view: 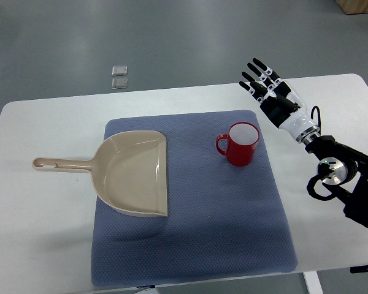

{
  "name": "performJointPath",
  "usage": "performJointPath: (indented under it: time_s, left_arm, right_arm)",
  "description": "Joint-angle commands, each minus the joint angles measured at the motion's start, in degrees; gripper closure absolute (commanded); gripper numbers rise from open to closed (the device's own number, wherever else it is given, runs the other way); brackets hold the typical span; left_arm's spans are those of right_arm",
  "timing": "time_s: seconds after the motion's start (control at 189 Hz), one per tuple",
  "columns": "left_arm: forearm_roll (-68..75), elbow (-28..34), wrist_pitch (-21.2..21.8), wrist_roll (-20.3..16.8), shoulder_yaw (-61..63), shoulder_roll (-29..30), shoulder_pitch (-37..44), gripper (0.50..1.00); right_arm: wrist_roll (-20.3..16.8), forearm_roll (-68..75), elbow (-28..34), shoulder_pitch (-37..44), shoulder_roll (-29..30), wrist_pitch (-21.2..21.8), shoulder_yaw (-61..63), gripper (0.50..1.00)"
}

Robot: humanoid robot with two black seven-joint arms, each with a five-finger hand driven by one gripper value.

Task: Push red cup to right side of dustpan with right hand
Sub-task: 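Move the right hand from its raised pose down toward the red mug, then bring the right hand's fingers against the side of the red mug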

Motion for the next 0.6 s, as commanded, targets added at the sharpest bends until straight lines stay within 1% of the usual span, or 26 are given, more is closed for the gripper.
performJointPath:
  time_s: [0.0, 0.179, 0.248, 0.338, 0.48, 0.597]
  left_arm:
    - [0.1, 0.0, 0.0, 0.0, 0.0, 0.0, 0.0, 0.5]
    - [0.1, 0.0, 0.0, 0.0, 0.0, 0.0, 0.0, 0.5]
    - [0.1, 0.0, 0.0, 0.0, 0.0, 0.0, 0.0, 0.5]
    - [0.1, 0.0, 0.0, 0.0, 0.0, 0.0, 0.0, 0.5]
    - [0.1, 0.0, 0.0, 0.0, 0.0, 0.0, 0.0, 0.5]
    - [0.1, 0.0, 0.0, 0.0, 0.0, 0.0, 0.0, 0.5]
  right_arm:
    - [0.2, -5.9, 0.3, -0.6, -3.5, 3.1, -0.1, 0.566]
    - [1.1, -21.0, 0.4, -1.2, -7.8, 3.1, 0.0, 0.566]
    - [2.6, -25.9, 0.5, -1.5, -8.4, 3.1, 0.0, 0.566]
    - [3.9, -29.6, 0.5, -1.5, -8.5, 3.1, -0.2, 0.566]
    - [4.0, -32.7, 0.4, -2.3, -8.7, 3.1, -0.2, 0.566]
    - [4.8, -35.7, 0.4, -2.8, -8.6, 3.1, -0.2, 0.566]
